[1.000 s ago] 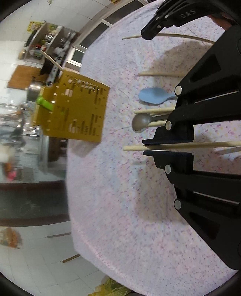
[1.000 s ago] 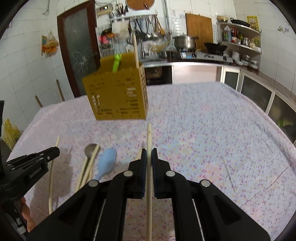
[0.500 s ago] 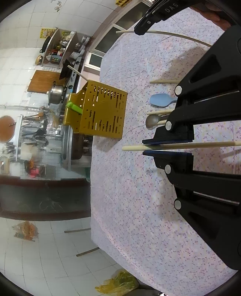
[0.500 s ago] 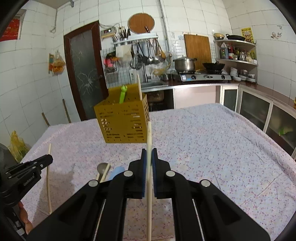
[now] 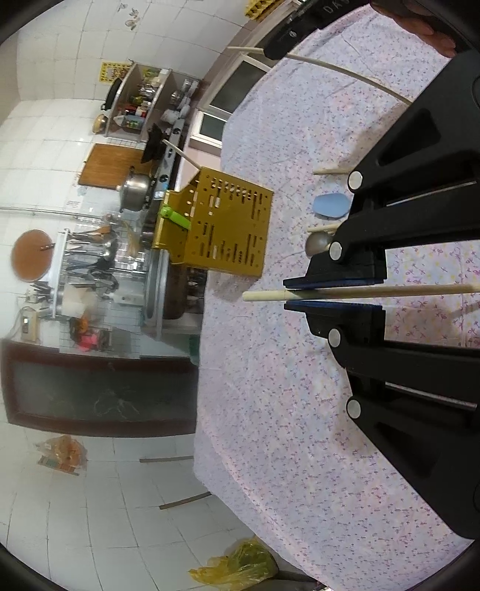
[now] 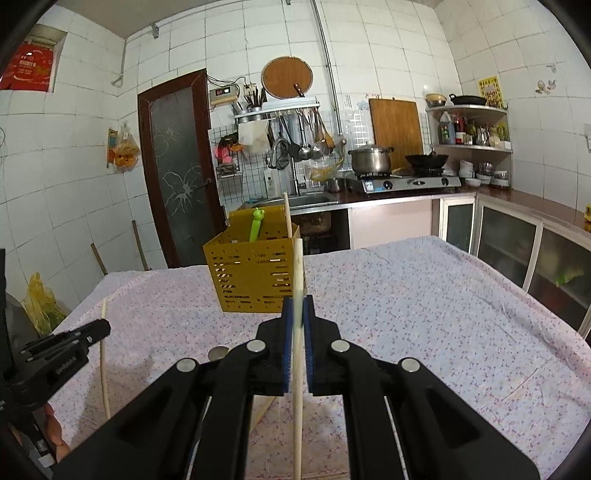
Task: Organize utensils
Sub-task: 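Lift the chopstick with the left tool while the right tool carries its chopstick toward the holder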
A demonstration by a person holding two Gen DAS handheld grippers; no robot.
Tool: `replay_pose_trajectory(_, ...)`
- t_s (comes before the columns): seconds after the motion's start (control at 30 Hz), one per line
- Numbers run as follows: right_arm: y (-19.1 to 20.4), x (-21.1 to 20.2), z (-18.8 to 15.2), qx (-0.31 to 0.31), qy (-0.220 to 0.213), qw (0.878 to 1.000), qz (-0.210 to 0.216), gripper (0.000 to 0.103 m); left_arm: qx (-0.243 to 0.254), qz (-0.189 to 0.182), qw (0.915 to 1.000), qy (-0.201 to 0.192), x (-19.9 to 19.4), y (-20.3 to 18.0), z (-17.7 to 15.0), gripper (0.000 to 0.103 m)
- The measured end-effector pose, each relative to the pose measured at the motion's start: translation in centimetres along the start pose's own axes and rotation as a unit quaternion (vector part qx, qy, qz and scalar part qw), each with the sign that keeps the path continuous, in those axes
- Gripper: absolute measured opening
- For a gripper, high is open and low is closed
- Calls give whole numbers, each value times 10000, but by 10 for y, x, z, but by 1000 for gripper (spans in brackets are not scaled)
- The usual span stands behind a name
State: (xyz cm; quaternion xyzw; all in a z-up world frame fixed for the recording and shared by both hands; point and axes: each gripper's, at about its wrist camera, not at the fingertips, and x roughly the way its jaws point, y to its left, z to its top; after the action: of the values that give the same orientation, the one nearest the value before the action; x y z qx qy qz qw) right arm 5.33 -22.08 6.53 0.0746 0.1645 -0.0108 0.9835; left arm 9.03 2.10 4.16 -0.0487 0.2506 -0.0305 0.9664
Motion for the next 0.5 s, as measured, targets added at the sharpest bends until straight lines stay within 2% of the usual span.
replay_pose_trajectory(0.23, 1, -7, 10, -37, -246, 9997, -31, 6, 104, -69, 9990, -426, -13, -4, 14, 5)
replay_pose_trajectory(0.3, 2, -4, 13, -37, -252, 9997, -23, 6, 158, -88, 9988, -444, -12, -4, 19, 5)
replay_pose_trajectory(0.43, 6, 1, 14, -93, -178, 9998, -22, 6, 29, -193, 9998, 95, 7, 3, 24, 5)
replay_pose_trajectory(0.5, 6, 7, 13, -129, -38, 9999, -23, 6, 23, -119, 9989, 453, 24, 7, 20, 5)
